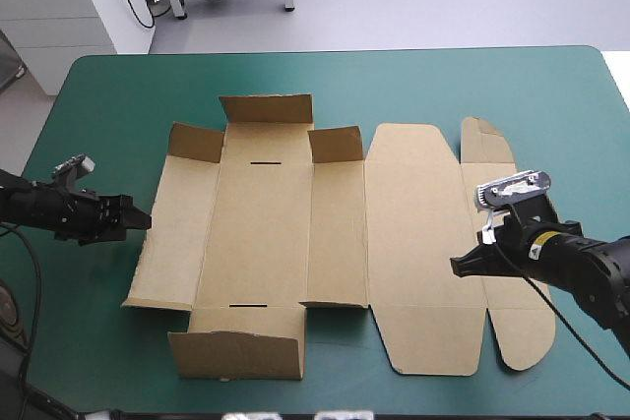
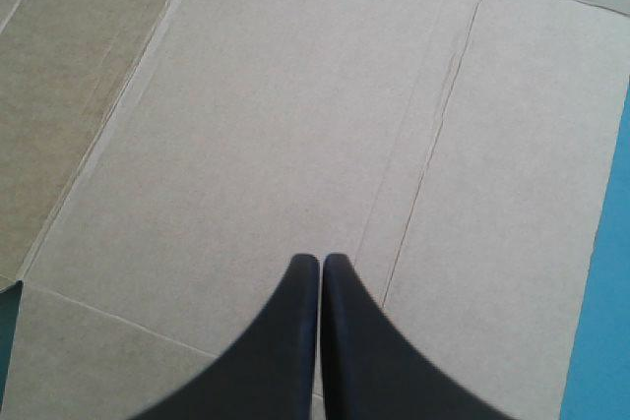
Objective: Fold the box
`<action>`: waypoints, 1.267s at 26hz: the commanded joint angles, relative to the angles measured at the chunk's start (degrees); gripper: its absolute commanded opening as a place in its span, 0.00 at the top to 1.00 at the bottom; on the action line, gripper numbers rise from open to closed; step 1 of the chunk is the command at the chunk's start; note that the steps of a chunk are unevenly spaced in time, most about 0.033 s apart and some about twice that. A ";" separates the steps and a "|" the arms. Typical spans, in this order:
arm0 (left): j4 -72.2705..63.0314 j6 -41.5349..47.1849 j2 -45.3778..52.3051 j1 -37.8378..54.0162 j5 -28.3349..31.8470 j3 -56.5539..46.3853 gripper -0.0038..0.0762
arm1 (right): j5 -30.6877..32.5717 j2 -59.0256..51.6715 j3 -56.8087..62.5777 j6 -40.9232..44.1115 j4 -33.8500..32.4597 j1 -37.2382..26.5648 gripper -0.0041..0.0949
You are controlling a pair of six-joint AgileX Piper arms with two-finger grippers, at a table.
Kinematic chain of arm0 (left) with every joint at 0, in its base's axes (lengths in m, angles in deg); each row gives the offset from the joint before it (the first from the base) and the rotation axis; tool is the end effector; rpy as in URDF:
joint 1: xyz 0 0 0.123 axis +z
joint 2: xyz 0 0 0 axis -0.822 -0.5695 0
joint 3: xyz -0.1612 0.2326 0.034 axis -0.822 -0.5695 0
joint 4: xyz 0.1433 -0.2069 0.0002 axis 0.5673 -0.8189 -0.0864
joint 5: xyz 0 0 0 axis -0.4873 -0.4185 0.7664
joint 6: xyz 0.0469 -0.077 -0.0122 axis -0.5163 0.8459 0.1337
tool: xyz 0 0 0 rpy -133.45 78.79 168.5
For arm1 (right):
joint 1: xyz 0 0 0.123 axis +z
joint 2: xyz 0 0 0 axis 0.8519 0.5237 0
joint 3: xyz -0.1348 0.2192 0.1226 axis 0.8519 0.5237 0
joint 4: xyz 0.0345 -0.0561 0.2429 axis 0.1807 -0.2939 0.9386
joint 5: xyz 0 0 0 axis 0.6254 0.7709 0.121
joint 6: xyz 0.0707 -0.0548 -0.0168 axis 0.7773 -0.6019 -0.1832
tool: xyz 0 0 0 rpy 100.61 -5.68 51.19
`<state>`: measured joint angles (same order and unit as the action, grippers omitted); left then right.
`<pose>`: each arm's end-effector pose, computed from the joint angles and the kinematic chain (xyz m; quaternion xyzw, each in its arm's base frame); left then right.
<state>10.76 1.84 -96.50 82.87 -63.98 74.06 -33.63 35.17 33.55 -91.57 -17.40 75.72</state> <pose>0.2894 0.0904 0.2311 -0.0330 0.9498 -0.2806 0.1340 0.1637 0.0548 0.3318 -0.1534 0.9171 0.0715 0.3609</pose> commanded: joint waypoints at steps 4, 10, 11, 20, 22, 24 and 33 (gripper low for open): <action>-2.93 2.34 0.07 -3.09 -0.33 1.45 0.25 | -1.78 -0.87 -1.57 -0.56 0.03 -0.37 0.96; -2.90 3.49 -4.46 -8.69 -4.16 1.45 0.25 | -1.46 -0.87 -1.57 -1.11 0.03 -0.37 0.96; -3.12 3.49 -4.75 -9.38 -4.35 1.45 0.25 | -1.46 -0.87 -1.57 -1.11 0.03 -0.37 0.96; -15.10 6.86 -5.42 -11.06 -6.04 1.45 0.49 | -1.18 -0.87 -1.57 -0.96 0.03 -0.37 0.96; -13.34 13.43 -5.19 -11.06 -6.04 1.45 0.65 | -1.18 -0.87 -1.57 -0.96 0.03 -0.37 0.96; -11.06 13.45 -4.49 -11.06 -6.13 1.45 0.89 | -1.18 -0.87 -1.57 -0.96 0.03 -0.37 0.96; -0.45 14.06 0.99 -12.18 -6.17 5.07 0.96 | -1.09 -0.87 -1.57 -0.96 0.03 -0.37 0.96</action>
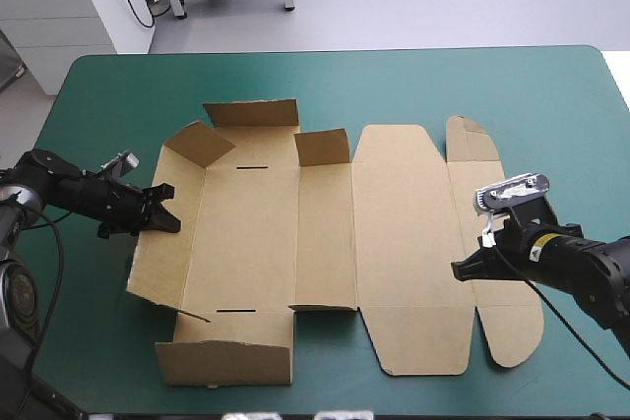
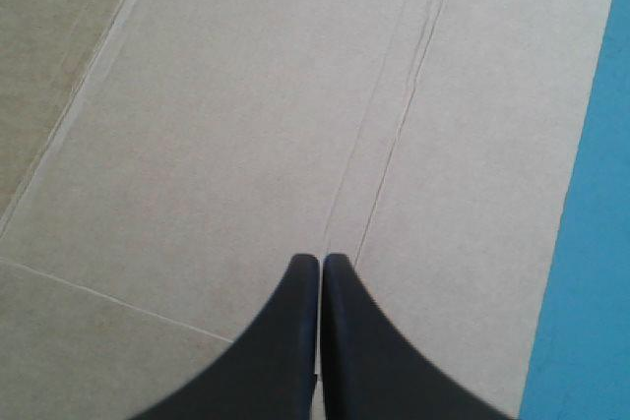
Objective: Fold the box
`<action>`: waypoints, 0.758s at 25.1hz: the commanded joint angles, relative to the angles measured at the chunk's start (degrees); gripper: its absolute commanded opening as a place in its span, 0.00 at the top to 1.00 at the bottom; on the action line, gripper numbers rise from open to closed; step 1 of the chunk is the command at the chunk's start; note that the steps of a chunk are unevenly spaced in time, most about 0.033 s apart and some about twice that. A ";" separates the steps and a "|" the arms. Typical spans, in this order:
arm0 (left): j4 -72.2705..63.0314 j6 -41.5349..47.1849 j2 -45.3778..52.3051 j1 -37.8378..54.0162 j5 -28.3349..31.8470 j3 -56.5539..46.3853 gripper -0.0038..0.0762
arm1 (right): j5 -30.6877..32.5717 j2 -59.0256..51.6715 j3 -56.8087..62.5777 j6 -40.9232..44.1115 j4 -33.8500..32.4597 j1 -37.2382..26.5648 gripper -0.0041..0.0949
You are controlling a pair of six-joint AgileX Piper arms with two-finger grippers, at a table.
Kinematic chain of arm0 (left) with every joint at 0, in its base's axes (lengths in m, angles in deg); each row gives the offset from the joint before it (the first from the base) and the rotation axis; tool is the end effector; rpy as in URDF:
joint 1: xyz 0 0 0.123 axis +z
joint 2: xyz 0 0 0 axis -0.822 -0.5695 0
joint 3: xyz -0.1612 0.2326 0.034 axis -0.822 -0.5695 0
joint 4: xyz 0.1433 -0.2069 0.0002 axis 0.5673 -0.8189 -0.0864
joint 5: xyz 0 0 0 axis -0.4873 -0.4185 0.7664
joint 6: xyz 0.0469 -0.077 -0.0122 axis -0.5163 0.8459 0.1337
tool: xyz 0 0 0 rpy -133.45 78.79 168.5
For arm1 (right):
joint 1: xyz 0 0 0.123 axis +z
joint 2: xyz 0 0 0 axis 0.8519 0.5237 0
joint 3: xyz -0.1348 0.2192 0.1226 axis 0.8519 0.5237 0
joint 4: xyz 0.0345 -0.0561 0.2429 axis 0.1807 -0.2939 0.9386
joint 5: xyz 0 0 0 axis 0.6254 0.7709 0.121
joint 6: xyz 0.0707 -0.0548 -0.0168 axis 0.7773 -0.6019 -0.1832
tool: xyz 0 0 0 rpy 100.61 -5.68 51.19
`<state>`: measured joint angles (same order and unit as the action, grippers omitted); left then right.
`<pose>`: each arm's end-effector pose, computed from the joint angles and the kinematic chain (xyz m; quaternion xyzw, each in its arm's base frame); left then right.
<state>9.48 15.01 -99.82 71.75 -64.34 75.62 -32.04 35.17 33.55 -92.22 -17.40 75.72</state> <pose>0.3121 0.0344 0.2209 -0.0586 0.9451 -0.3161 0.0590 0.1619 0.0543 0.3301 -0.1598 0.9211 0.0680 0.3485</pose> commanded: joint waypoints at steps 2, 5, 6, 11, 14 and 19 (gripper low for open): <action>7.30 2.04 6.20 -4.96 -5.80 8.33 0.96 | -2.68 -0.87 -1.57 -0.31 0.03 -0.37 0.96; 15.91 2.51 6.81 -11.56 -5.80 14.53 0.96 | -2.68 -0.87 -1.57 -0.31 0.03 -0.37 0.96; 18.60 2.51 6.81 -13.94 -5.67 16.26 0.96 | -2.68 -0.87 -1.57 -0.31 0.03 -0.37 0.96; 35.40 -1.56 6.61 -30.14 -5.29 25.06 0.96 | -2.68 -0.87 -1.57 -0.31 0.03 -0.37 0.96; 49.79 -3.98 5.38 -40.47 -5.07 31.46 0.96 | -2.68 -0.87 -1.57 -0.22 0.03 -0.37 0.96; 67.06 -5.63 2.87 -51.79 3.55 34.72 0.96 | -2.68 -0.87 -1.57 1.77 0.03 -0.37 0.96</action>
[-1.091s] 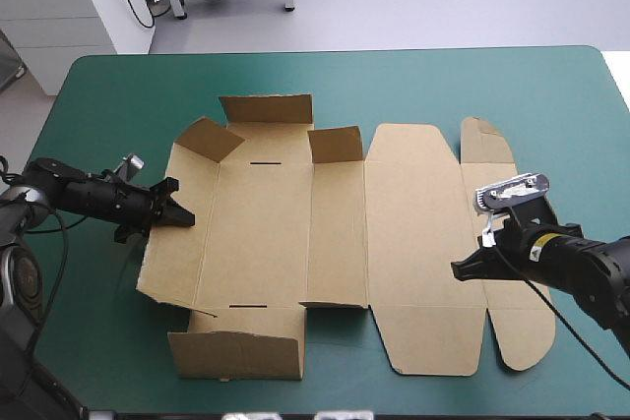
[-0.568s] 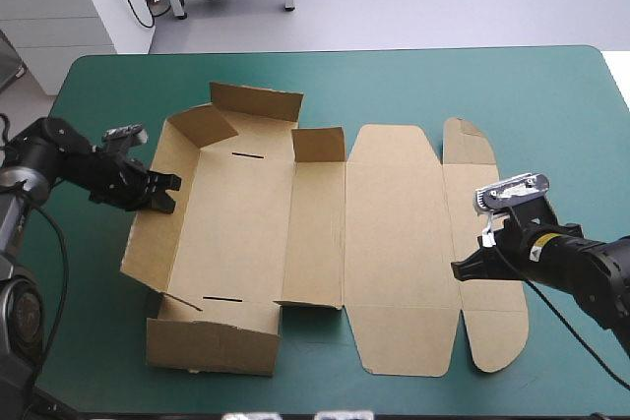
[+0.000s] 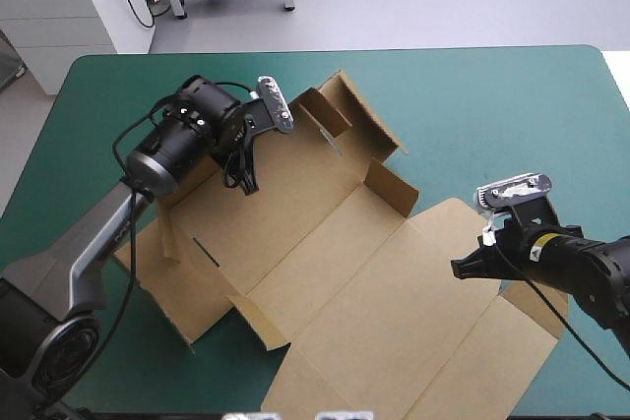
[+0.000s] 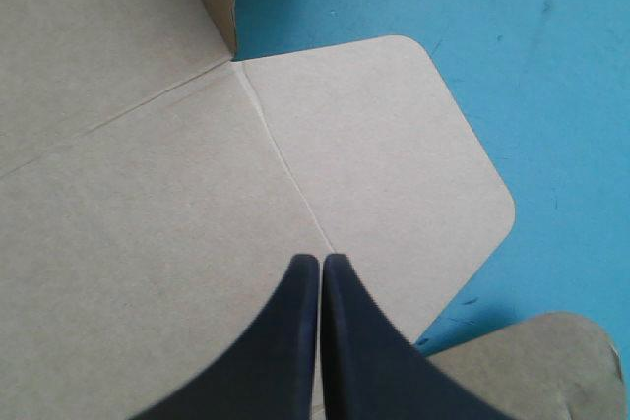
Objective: Fold the box
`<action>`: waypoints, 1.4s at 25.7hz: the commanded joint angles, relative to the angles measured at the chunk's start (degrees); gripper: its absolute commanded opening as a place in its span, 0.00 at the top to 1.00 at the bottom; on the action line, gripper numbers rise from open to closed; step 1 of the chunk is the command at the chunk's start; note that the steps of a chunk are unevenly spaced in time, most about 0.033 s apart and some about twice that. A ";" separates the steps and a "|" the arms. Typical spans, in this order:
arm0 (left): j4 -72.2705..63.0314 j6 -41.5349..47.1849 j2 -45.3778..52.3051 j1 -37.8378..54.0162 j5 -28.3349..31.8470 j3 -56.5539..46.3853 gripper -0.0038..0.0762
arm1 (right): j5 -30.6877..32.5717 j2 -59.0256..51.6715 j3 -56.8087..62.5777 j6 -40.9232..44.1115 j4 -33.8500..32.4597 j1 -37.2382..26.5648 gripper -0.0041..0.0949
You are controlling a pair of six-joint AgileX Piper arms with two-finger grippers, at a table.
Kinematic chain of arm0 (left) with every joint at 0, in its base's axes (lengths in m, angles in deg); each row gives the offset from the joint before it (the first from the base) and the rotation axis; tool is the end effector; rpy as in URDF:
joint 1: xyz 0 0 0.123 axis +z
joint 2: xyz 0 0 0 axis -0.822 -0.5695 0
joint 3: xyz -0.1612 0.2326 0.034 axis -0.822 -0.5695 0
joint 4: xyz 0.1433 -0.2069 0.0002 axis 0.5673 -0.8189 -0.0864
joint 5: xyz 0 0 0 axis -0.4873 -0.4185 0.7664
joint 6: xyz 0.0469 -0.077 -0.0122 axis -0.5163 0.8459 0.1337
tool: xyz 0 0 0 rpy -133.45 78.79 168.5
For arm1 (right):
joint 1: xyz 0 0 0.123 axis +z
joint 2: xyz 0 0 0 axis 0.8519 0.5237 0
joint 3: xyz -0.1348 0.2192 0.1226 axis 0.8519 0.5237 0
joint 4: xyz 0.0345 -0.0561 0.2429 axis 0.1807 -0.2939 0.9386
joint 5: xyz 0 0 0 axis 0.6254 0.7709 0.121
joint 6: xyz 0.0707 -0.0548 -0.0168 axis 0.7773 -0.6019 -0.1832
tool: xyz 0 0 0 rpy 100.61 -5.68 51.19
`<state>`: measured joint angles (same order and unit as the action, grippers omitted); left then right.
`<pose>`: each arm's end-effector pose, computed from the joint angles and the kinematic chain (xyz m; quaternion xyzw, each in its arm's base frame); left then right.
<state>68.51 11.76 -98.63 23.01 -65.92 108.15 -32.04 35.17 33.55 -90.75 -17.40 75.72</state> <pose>0.3198 -0.1704 0.3609 0.5221 0.8120 0.1541 0.2105 0.1619 0.0543 0.3301 -0.1480 0.9231 0.0725 0.3476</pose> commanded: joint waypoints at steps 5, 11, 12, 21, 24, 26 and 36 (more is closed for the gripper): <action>24.19 -1.03 -0.84 -9.35 18.04 2.19 0.96 | -2.55 -0.87 -1.57 1.19 -0.39 -0.37 0.96; 29.64 8.95 -1.42 -12.29 21.46 2.19 0.96 | -2.33 -0.87 -1.57 5.08 -3.88 -0.37 0.96; 31.15 10.69 -1.42 -12.75 21.69 2.19 0.96 | -2.67 -0.87 -1.57 6.44 -4.25 -0.37 0.96; 46.42 22.31 -0.54 -20.27 21.92 -6.51 0.96 | -4.81 -0.87 -1.69 10.51 -5.45 -0.37 0.96; 54.99 30.71 -0.54 -22.55 20.45 -10.03 0.96 | -4.42 -0.87 -1.69 10.51 -5.45 -0.37 0.96; 57.54 34.86 -0.54 -23.94 19.17 -10.98 0.96 | -4.41 -0.87 -1.69 10.76 -5.45 -0.37 0.96; 59.96 32.72 -0.51 -26.85 15.40 -11.78 0.96 | -4.41 -0.87 -1.69 12.25 -5.45 -0.37 0.96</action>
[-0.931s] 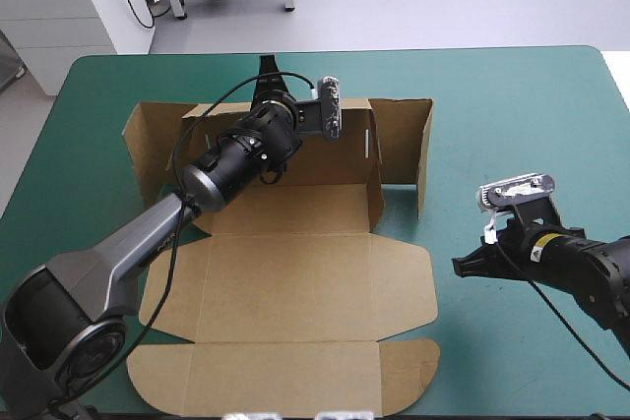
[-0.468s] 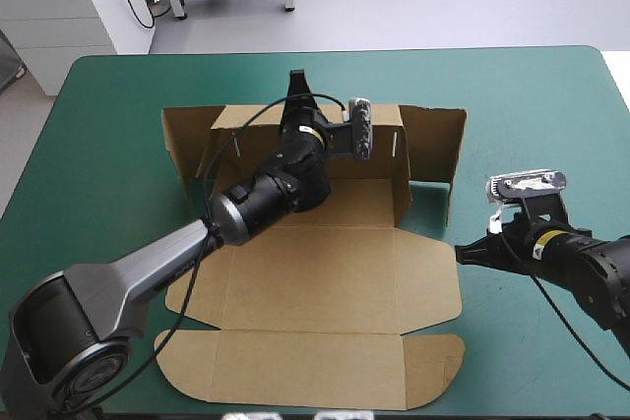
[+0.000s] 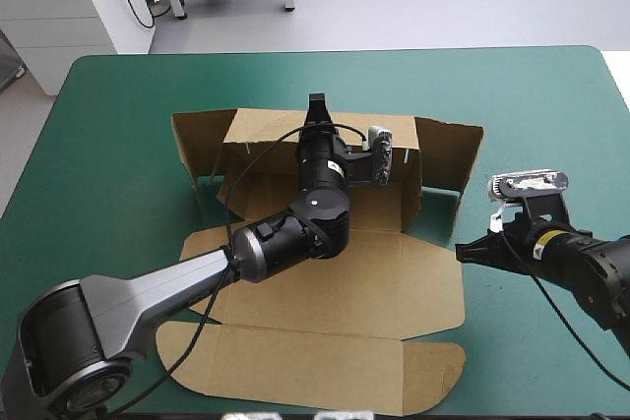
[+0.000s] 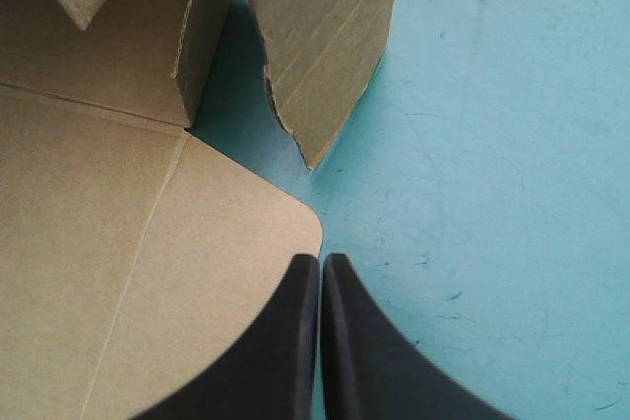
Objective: Fold the box
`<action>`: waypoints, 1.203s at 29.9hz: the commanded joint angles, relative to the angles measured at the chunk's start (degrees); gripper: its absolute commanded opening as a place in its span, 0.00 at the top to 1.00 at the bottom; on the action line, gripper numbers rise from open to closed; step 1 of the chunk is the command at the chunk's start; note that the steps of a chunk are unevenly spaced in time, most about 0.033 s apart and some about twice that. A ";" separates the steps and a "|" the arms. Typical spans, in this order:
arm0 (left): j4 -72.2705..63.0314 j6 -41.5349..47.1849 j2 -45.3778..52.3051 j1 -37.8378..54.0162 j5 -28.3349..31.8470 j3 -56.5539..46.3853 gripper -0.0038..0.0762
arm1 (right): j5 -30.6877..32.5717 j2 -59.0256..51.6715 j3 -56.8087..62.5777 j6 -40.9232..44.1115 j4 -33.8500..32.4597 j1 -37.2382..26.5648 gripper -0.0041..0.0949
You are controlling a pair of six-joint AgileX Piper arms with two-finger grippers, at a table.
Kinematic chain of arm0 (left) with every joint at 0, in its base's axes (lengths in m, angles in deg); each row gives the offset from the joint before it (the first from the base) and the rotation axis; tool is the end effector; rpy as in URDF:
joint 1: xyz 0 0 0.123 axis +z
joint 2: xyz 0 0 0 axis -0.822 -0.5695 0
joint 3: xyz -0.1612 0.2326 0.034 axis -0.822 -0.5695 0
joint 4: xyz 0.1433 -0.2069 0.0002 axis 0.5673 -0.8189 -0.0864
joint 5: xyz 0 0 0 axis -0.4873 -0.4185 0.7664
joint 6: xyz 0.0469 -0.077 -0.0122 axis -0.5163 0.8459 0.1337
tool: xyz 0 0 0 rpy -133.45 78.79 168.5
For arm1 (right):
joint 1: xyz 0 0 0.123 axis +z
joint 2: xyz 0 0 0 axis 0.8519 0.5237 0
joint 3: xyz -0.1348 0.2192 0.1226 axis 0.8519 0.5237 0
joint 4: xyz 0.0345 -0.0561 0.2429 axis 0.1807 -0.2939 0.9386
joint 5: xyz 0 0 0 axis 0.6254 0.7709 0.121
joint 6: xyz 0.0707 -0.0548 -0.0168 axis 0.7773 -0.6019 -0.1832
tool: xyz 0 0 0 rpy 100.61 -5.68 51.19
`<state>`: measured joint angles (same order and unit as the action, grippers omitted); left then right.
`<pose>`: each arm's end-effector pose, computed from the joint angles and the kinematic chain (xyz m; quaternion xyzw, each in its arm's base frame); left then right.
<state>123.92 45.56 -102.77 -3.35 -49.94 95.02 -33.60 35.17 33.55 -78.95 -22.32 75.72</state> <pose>0.2647 -0.2982 0.3257 0.5832 0.5794 0.3869 0.4178 0.1654 0.0492 0.3317 -0.0666 0.9278 0.0716 0.3601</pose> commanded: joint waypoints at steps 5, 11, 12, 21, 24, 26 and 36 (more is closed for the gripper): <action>5.00 -4.08 3.98 -0.49 0.97 1.22 0.96 | -2.72 -0.87 -3.11 1.30 -0.53 -0.37 0.96; 5.02 -2.33 4.67 -0.14 1.86 -1.25 0.96 | -0.89 -0.35 -7.81 1.86 -0.53 -0.37 0.96; 5.13 -2.33 4.67 -0.14 1.86 -1.84 0.96 | -0.62 -0.01 -8.89 1.99 -0.53 -0.37 0.96; 6.02 -2.33 4.67 -0.14 1.74 -4.29 0.96 | 3.39 13.05 -25.28 1.42 -2.62 -0.37 0.96; 6.39 -2.33 4.67 -0.14 0.84 -4.29 0.96 | 6.22 18.39 -32.36 1.24 -5.08 -1.02 0.96; 6.63 -2.33 4.67 -0.14 0.55 -4.29 0.96 | 8.83 21.92 -37.17 0.32 -4.94 -3.08 0.96; 7.16 -2.33 4.67 -0.14 0.26 -4.29 0.96 | 11.81 37.77 -53.98 -11.73 15.22 -15.67 0.96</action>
<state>127.95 43.03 -101.09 -3.39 -47.87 89.36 -19.79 72.17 -16.27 -88.08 -11.39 61.90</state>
